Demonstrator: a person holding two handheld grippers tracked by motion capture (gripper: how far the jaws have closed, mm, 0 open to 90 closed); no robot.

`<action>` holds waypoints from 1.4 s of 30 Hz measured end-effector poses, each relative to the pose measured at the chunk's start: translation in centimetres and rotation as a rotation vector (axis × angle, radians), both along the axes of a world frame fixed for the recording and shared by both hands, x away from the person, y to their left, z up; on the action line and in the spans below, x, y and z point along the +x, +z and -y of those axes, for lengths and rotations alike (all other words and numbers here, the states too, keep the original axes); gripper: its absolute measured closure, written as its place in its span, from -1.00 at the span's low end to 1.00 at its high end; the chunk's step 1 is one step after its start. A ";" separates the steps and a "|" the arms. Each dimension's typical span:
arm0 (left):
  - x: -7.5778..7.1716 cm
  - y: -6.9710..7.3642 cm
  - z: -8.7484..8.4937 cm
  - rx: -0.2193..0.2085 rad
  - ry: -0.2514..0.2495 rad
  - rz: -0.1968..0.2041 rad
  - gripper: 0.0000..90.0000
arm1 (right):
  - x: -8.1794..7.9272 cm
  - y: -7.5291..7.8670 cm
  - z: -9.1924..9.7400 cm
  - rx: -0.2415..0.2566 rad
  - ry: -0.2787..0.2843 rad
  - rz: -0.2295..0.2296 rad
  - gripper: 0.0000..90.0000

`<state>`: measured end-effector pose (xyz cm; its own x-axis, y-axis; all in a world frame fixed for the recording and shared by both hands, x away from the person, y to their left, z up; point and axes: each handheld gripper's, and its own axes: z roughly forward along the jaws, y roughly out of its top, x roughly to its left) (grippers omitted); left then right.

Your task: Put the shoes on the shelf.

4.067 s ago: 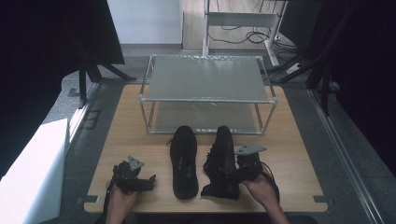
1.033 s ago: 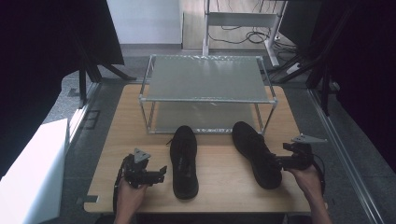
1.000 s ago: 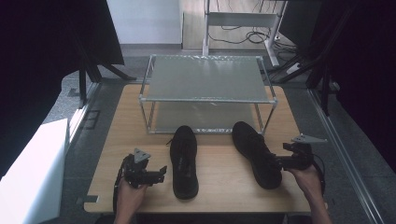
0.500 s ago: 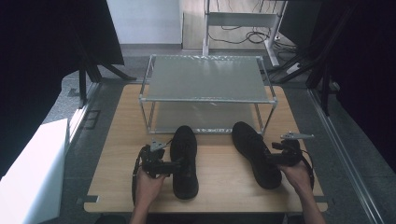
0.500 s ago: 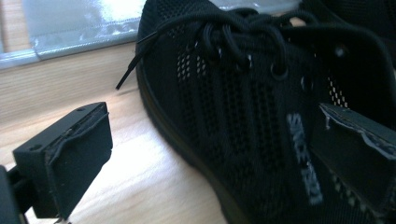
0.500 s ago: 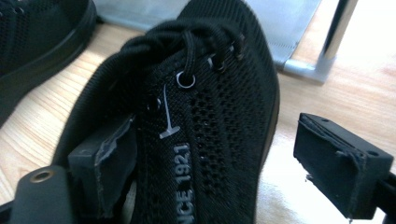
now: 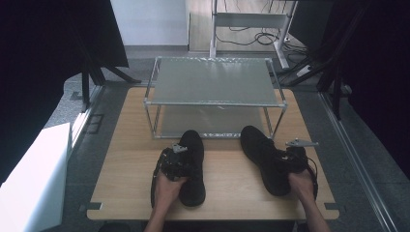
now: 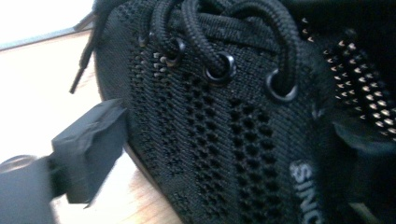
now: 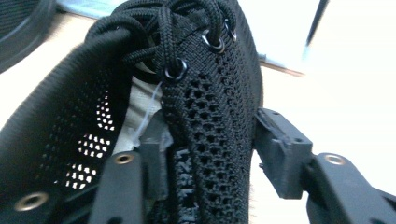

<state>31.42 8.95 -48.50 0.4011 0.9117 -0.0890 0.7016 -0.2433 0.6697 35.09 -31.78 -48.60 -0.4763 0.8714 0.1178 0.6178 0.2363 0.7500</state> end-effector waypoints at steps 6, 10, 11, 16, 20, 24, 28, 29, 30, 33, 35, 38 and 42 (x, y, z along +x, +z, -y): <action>-0.7 0.5 -1.0 0.026 0.014 0.039 0.28 | -0.5 0.4 -0.1 -0.006 -0.053 0.037 0.54; -0.7 0.6 -2.2 -0.008 0.022 0.035 0.66 | -0.5 0.4 0.2 0.049 -0.094 0.014 0.59; -0.6 0.6 -2.4 -0.007 0.027 0.036 0.72 | -0.5 0.4 0.2 0.058 -0.099 0.011 0.61; -0.5 0.2 -4.3 -0.129 0.065 0.030 0.81 | -0.6 0.3 0.5 0.149 -0.124 -0.019 0.61; -0.5 -0.1 -5.4 -0.223 0.083 0.016 0.83 | -0.6 0.1 0.8 0.247 -0.147 -0.055 0.63; -0.5 -0.3 -6.1 -0.290 0.096 0.012 0.83 | -0.8 -0.1 0.9 0.334 -0.155 -0.084 0.63; -0.8 0.1 -5.9 -0.304 0.098 0.028 0.83 | -1.2 0.2 0.6 0.392 -0.148 -0.086 0.63; -0.9 0.1 -5.8 -0.314 0.100 0.032 0.83 | -1.3 0.3 0.5 0.415 -0.148 -0.088 0.63; -0.9 0.2 -5.8 -0.326 0.099 0.035 0.83 | -1.3 0.3 0.3 0.435 -0.145 -0.091 0.63; -1.1 0.5 -5.5 -0.381 0.101 0.046 0.83 | -1.5 0.7 -0.3 0.473 -0.133 -0.088 0.63; -1.2 0.7 -5.4 -0.406 0.100 0.055 0.83 | -1.7 1.0 -0.9 0.484 -0.123 -0.082 0.63; -1.5 1.1 -5.2 -0.426 0.086 0.064 0.83 | -1.9 1.5 -1.6 0.521 -0.108 -0.078 0.63; -1.8 1.5 -5.0 -0.460 0.075 0.082 0.83 | -2.2 2.0 -2.3 0.578 -0.088 -0.075 0.63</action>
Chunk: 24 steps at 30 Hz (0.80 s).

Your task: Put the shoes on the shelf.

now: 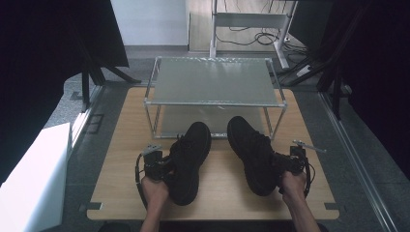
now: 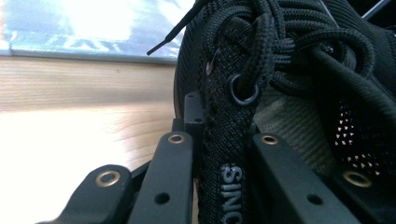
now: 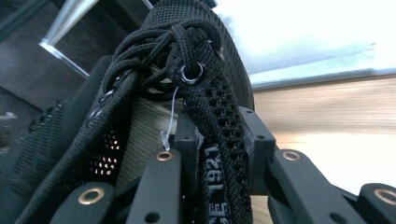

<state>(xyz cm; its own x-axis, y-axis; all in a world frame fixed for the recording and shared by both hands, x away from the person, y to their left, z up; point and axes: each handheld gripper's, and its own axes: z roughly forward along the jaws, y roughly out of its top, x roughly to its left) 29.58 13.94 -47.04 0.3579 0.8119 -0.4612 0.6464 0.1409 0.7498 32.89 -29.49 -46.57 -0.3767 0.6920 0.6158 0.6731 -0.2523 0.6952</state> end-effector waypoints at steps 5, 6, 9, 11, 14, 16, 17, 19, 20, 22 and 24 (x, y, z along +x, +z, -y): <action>-0.5 0.7 0.2 -0.044 -0.003 0.024 0.83 | -0.6 0.3 -0.8 0.078 0.020 0.002 0.63; -0.6 0.8 0.3 -0.049 -0.004 0.032 0.83 | -0.7 0.4 -0.9 0.092 0.022 0.000 0.63; -1.0 1.4 0.5 -0.059 -0.010 0.057 0.83 | -1.2 0.5 -1.2 0.136 0.021 0.002 0.62; -1.3 1.9 0.6 -0.066 -0.013 0.074 0.83 | -1.6 0.7 -1.4 0.165 0.023 0.001 0.63; -1.7 2.6 0.7 -0.085 -0.016 0.088 0.83 | -2.3 0.8 -1.7 0.213 0.016 0.002 0.62; -1.9 3.1 0.6 -0.098 -0.008 0.098 0.83 | -2.8 1.0 -1.9 0.240 0.003 0.007 0.62; -2.1 3.4 0.6 -0.105 -0.004 0.101 0.82 | -3.1 1.1 -2.0 0.247 -0.002 0.013 0.62; -2.3 3.9 0.6 -0.118 0.006 0.109 0.82 | -3.5 1.4 -2.1 0.266 -0.010 0.019 0.62; -2.4 4.2 0.5 -0.121 0.008 0.116 0.82 | -3.6 1.5 -2.1 0.271 -0.011 0.024 0.62; -2.5 4.8 0.6 -0.120 0.015 0.124 0.82 | -3.9 1.8 -2.1 0.282 -0.016 0.033 0.62; -2.6 5.4 0.7 -0.121 0.022 0.130 0.82 | -4.0 2.4 -2.2 0.302 -0.020 0.040 0.62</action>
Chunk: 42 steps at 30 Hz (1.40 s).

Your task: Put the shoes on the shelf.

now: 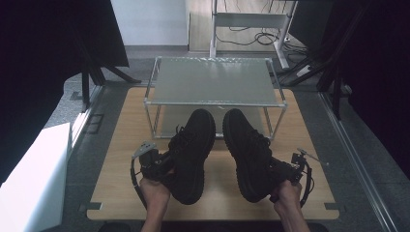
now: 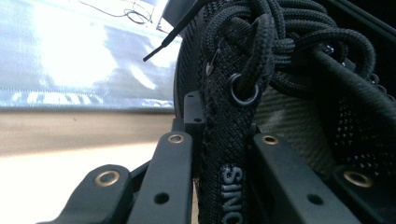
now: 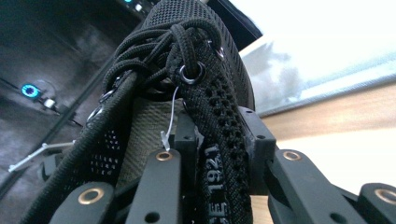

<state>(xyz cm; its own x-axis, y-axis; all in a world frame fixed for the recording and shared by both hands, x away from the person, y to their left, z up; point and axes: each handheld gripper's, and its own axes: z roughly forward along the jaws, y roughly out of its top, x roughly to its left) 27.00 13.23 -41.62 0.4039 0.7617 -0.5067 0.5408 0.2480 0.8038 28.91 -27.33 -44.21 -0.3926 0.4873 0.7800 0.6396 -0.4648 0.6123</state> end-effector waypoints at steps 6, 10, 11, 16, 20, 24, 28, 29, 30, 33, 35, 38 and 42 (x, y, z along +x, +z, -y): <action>0.4 1.4 0.2 -0.020 0.021 0.006 0.81 | 0.2 1.9 -0.4 0.036 0.006 0.029 0.62; 0.8 2.5 0.4 -0.023 0.029 0.023 0.81 | 0.6 3.4 -0.7 0.022 0.007 0.047 0.62; 0.9 2.9 0.4 -0.029 0.031 0.027 0.81 | 0.7 3.7 -0.8 0.019 0.003 0.054 0.62; 2.0 4.4 0.5 -0.043 0.041 0.040 0.81 | 1.6 5.4 -1.4 0.009 -0.017 0.059 0.62; 3.4 5.3 0.5 -0.066 0.047 0.030 0.81 | 2.5 6.5 -2.0 0.031 -0.028 0.051 0.62; 4.8 6.1 0.4 -0.079 0.062 0.023 0.81 | 3.6 7.5 -2.5 0.043 -0.042 0.044 0.62; 6.2 7.0 0.5 -0.085 0.077 0.021 0.81 | 4.7 8.3 -2.7 0.051 -0.061 0.030 0.62; 6.6 7.2 0.5 -0.083 0.079 0.020 0.81 | 5.1 8.5 -2.7 0.053 -0.066 0.026 0.62; 7.0 7.4 0.5 -0.086 0.082 0.018 0.81 | 5.4 8.6 -2.7 0.054 -0.070 0.022 0.62; 8.0 7.9 0.6 -0.081 0.094 0.010 0.81 | 6.6 9.0 -2.8 0.043 -0.083 0.015 0.62; 8.8 8.3 0.6 -0.078 0.104 0.007 0.81 | 7.3 9.3 -2.8 0.039 -0.095 0.008 0.62; 9.8 8.8 0.7 -0.076 0.113 0.002 0.81 | 8.3 9.7 -2.9 0.035 -0.106 0.000 0.62; 11.2 9.4 0.8 -0.084 0.124 -0.013 0.81 | 9.5 10.5 -2.9 0.037 -0.109 -0.008 0.62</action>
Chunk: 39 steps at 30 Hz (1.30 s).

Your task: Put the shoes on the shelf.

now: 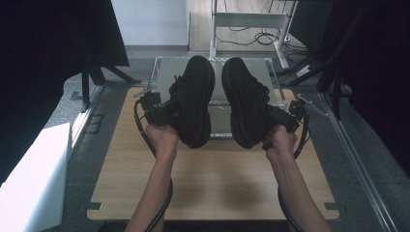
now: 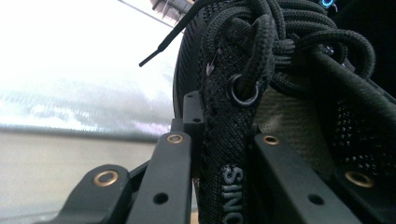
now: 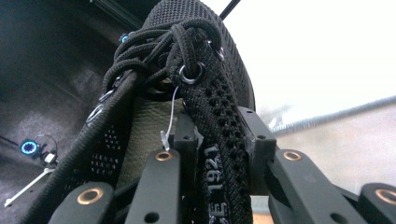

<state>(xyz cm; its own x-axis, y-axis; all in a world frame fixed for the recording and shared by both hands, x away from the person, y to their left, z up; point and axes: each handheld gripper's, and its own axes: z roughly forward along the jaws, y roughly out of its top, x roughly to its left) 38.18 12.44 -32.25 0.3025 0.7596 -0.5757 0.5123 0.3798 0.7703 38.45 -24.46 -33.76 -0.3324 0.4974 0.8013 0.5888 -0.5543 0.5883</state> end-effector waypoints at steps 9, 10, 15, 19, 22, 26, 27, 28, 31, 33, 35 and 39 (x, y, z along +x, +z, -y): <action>3.5 1.4 0.3 0.019 0.037 -0.044 0.81 | 3.4 1.1 0.1 -0.001 -0.044 -0.032 0.62; 3.9 1.6 0.4 0.023 0.041 -0.046 0.81 | 3.8 1.3 0.1 -0.006 -0.050 -0.033 0.62; 5.8 2.4 0.6 0.056 0.060 -0.068 0.80 | 5.6 1.9 -0.3 -0.036 -0.077 -0.042 0.62; 7.2 2.4 0.7 0.075 0.076 -0.083 0.80 | 6.9 2.3 -0.9 -0.079 -0.097 -0.064 0.61; 8.1 2.2 0.9 0.090 0.085 -0.095 0.80 | 7.8 2.1 -1.2 -0.091 -0.109 -0.079 0.61; 9.2 2.3 1.2 0.116 0.103 -0.112 0.80 | 8.8 2.0 -1.5 -0.112 -0.127 -0.093 0.61; 9.4 2.3 1.2 0.121 0.104 -0.116 0.80 | 9.0 2.0 -1.6 -0.120 -0.129 -0.096 0.61; 9.7 2.3 1.3 0.127 0.104 -0.119 0.80 | 9.2 2.0 -1.6 -0.125 -0.136 -0.099 0.61; 10.2 2.6 1.7 0.156 0.107 -0.127 0.79 | 9.8 1.8 -1.6 -0.143 -0.146 -0.110 0.61; 10.5 2.7 2.0 0.179 0.113 -0.137 0.78 | 10.2 1.7 -1.7 -0.157 -0.154 -0.124 0.61; 10.7 2.8 2.2 0.189 0.114 -0.145 0.77 | 10.5 1.6 -1.8 -0.167 -0.166 -0.131 0.60; 11.1 2.9 2.7 0.209 0.119 -0.162 0.75 | 10.8 1.7 -2.3 -0.187 -0.168 -0.130 0.59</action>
